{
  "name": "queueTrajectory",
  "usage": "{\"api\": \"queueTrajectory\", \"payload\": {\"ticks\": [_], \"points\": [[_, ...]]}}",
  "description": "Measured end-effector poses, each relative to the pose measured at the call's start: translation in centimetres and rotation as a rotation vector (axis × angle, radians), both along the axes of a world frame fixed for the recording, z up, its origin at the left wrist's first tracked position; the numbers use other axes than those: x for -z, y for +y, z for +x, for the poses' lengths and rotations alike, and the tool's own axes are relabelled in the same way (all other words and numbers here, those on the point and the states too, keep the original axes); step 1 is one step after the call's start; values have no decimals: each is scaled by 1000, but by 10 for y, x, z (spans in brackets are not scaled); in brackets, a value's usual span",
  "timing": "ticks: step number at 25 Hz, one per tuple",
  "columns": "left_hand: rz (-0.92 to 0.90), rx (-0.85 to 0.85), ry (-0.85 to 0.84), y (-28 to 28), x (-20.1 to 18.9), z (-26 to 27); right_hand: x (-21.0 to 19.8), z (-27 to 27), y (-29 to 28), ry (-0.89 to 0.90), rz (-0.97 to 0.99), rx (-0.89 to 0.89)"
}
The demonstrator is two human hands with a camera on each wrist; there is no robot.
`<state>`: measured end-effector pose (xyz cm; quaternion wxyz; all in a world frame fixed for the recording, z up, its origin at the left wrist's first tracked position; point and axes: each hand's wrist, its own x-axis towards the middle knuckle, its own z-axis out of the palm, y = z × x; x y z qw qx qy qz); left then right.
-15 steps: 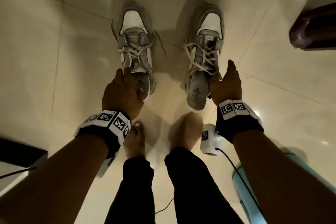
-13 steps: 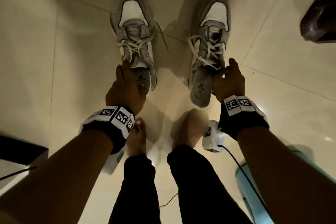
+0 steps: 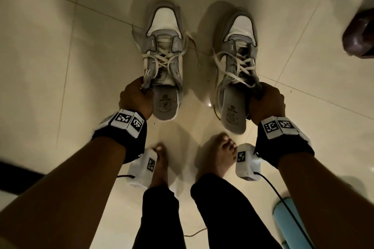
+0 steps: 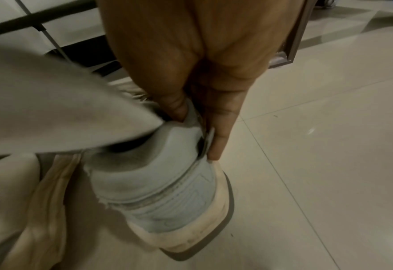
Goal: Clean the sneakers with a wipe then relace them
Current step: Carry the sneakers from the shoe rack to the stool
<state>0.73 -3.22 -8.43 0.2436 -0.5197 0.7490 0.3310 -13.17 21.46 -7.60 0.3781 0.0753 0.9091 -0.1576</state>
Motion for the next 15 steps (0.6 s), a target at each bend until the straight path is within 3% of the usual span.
{"api": "queueTrajectory", "payload": {"ticks": [3,9,12,15], "points": [[45,106,-2,16,-29,12,-28,23,3,-27,-54,7],[68,157,75,15,-134,-1,-133,41,17,33,-111,105],[60,239,107,20,-215,-5,-207,51,31,86,-139,185],[65,269,133,36,-323,-23,-311,52,40,151,-204,280]]}}
